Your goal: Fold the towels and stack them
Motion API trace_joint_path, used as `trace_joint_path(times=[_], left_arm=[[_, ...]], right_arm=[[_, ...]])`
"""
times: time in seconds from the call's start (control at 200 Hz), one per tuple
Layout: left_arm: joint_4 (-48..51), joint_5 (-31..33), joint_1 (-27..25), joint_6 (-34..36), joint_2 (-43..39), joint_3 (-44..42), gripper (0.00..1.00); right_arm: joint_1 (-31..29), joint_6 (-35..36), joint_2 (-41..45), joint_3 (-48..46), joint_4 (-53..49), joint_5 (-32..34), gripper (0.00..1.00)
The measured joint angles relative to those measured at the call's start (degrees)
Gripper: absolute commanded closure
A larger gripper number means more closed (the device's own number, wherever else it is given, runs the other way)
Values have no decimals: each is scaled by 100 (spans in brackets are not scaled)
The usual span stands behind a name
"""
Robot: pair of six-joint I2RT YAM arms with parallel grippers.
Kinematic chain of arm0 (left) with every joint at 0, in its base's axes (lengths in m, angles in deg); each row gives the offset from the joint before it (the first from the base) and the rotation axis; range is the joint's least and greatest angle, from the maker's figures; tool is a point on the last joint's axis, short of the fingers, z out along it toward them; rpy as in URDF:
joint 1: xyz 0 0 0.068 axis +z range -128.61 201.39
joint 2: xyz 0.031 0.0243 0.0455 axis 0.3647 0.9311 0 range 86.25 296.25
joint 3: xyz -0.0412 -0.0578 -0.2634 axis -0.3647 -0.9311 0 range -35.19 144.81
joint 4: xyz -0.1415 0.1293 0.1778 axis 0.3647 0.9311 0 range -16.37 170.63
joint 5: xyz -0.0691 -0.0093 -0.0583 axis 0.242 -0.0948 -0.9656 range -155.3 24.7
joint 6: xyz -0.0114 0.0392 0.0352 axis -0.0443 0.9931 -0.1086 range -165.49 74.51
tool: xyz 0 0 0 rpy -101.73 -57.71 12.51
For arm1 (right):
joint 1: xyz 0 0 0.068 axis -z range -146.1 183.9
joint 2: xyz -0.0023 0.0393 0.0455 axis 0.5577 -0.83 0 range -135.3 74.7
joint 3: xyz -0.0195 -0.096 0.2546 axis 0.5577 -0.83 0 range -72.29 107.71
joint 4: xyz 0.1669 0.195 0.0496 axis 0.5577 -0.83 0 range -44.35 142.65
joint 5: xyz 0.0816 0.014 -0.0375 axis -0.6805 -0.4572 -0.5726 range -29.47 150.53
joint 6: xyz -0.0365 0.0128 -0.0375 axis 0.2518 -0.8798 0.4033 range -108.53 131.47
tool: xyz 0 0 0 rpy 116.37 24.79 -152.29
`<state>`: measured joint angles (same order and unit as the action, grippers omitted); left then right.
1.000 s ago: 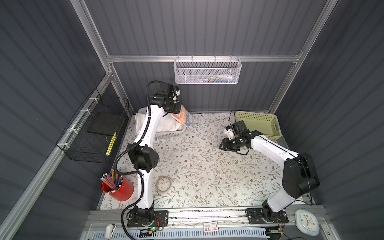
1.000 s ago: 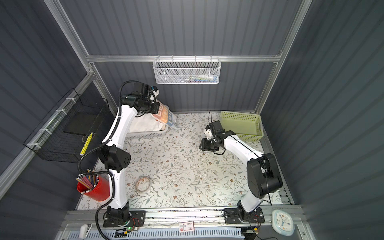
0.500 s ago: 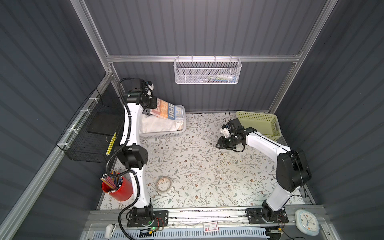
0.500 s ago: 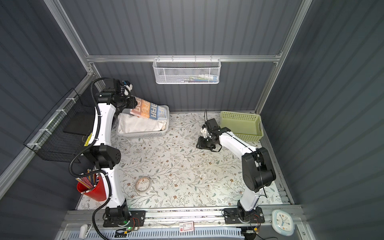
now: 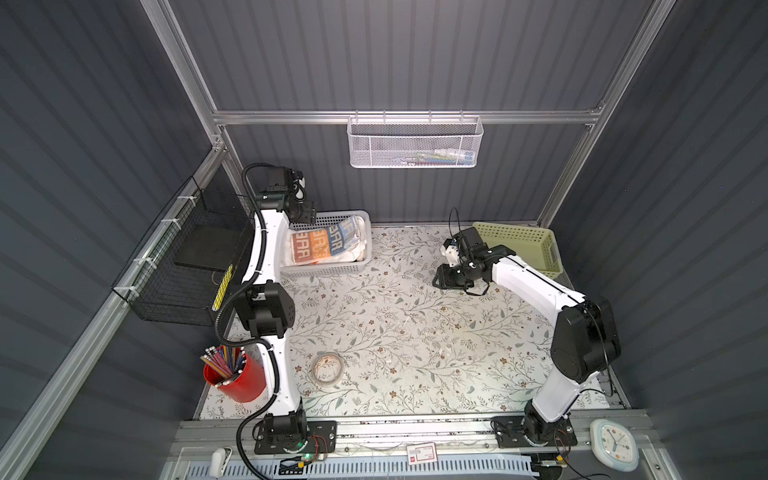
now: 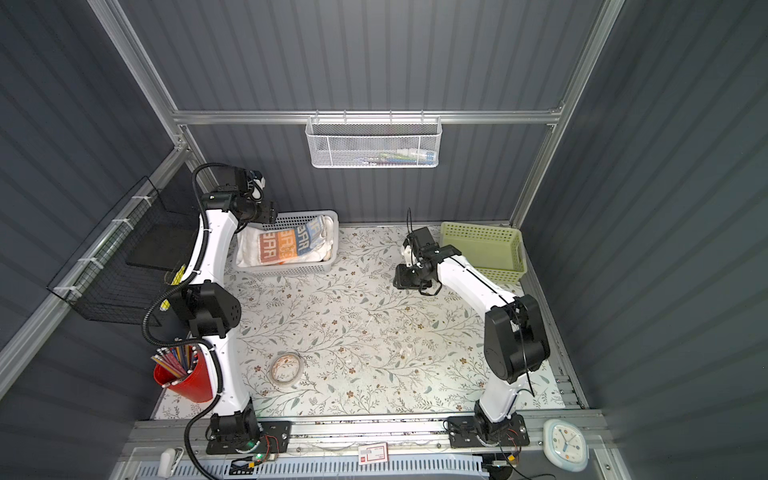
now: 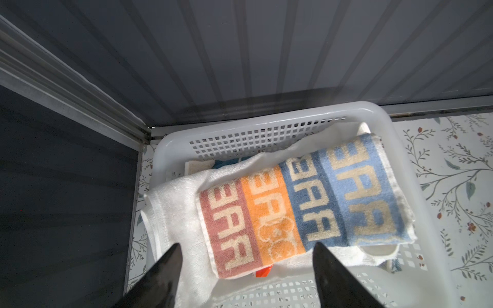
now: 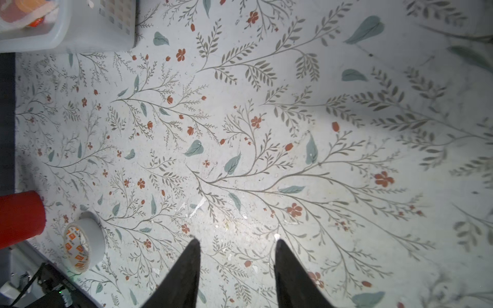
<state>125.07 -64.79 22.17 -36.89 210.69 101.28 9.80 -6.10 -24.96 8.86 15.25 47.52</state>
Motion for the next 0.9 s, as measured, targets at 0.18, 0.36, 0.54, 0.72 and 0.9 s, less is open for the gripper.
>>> trace_joint_path(times=[0.18, 0.36, 0.54, 0.72, 0.9], left_arm=[[-533, -446, 0, 46, -1091, -1388, 24], [-1220, -835, 0, 17, -2568, -3136, 10], [-1657, -962, -11, -133, -3713, -4677, 0], [-2151, -861, -11, -398, -4736, -6472, 0], [-3139, -505, -11, -636, -5849, -8472, 0]], right_arm=[[4, 275, 743, 57, -227, 789, 38], [17, 555, 2210, -343, -63, 1637, 15], [33, 723, 3366, -1088, 208, 2258, 1], [133, 874, 4378, -2511, 1073, 2804, 1], [501, 907, 5003, -3993, 2229, 3226, 1]])
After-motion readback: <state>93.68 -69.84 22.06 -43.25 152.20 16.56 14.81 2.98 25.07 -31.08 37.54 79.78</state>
